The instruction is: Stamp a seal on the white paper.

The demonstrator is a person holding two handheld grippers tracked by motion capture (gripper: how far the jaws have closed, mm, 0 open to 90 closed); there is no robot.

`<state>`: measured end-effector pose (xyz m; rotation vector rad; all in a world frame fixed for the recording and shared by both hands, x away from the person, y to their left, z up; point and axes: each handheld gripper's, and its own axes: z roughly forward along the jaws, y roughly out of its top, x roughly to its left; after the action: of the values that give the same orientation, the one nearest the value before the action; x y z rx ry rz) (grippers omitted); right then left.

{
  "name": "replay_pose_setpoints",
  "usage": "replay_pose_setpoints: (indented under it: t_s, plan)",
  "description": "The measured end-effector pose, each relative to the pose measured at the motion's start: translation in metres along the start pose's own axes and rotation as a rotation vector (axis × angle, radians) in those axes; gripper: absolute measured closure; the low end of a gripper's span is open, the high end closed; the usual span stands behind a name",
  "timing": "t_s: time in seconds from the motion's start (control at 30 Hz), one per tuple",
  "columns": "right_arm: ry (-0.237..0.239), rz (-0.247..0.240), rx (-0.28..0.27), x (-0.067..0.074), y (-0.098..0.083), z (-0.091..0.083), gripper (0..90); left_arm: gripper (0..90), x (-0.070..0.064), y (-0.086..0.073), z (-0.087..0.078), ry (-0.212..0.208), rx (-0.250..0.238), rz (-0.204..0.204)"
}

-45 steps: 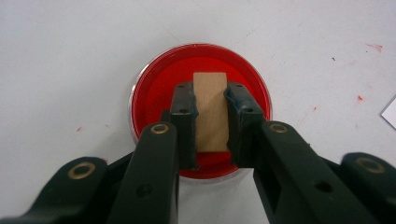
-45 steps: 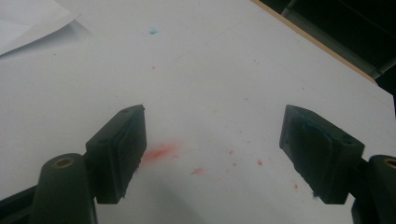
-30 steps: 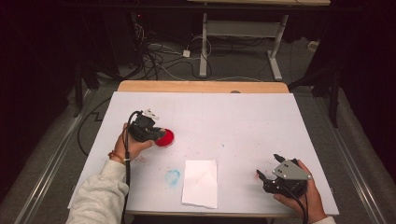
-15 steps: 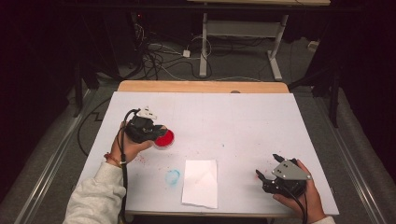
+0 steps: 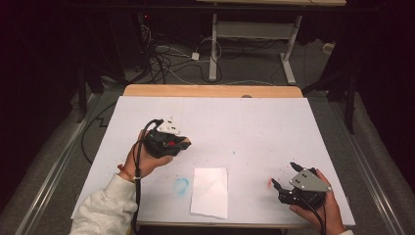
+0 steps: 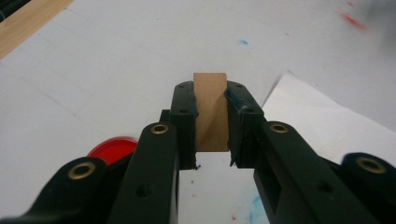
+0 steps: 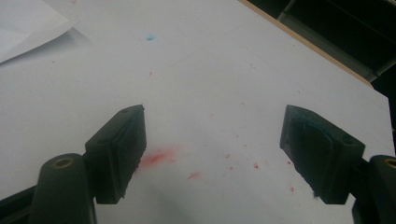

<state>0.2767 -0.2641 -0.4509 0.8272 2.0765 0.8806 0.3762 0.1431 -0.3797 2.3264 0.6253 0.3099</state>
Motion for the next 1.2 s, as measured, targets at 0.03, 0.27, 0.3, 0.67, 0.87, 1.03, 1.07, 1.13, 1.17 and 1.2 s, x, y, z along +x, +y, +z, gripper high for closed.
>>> replay_pose_setpoints:
  t_s: [0.03,0.27,0.3,0.67,0.87,1.03,1.07,1.13,1.17,1.2]
  plan:
    - [-0.003,0.005,0.0,0.0,0.0,0.0,23.3,73.9,-0.003,0.001,0.001,-0.002,0.003,0.01]
    - [-0.002,0.003,-0.003,0.0,0.001,0.0,22.9,73.8,-0.015,0.003,0.006,-0.01,0.022,0.047]
    - [-0.002,0.003,-0.003,0.0,0.001,0.0,22.9,73.8,-0.016,0.003,0.007,-0.009,0.022,0.051]
    - [-0.003,0.002,-0.003,0.001,0.001,-0.001,22.9,73.9,-0.038,0.002,0.012,-0.046,0.018,0.1]
    - [-0.005,-0.001,-0.004,0.001,0.001,-0.001,22.8,73.8,-0.051,-0.001,0.02,-0.071,0.029,0.116]
    - [-0.004,0.001,-0.003,0.001,0.001,-0.001,22.8,73.8,-0.059,-0.006,0.032,-0.096,0.062,0.119]
    - [-0.003,0.001,-0.004,0.001,0.001,-0.001,22.8,73.8,-0.06,-0.007,0.035,-0.104,0.069,0.113]
    - [-0.005,0.001,-0.003,0.001,0.001,0.0,22.8,73.8,-0.062,-0.009,0.04,-0.123,0.081,0.111]
    - [-0.004,0.001,-0.003,0.002,0.001,0.0,22.7,73.8,-0.063,-0.011,0.043,-0.128,0.086,0.107]
    - [-0.002,-0.001,-0.001,0.002,0.001,0.0,22.5,73.8,-0.065,-0.011,0.045,-0.135,0.097,0.11]
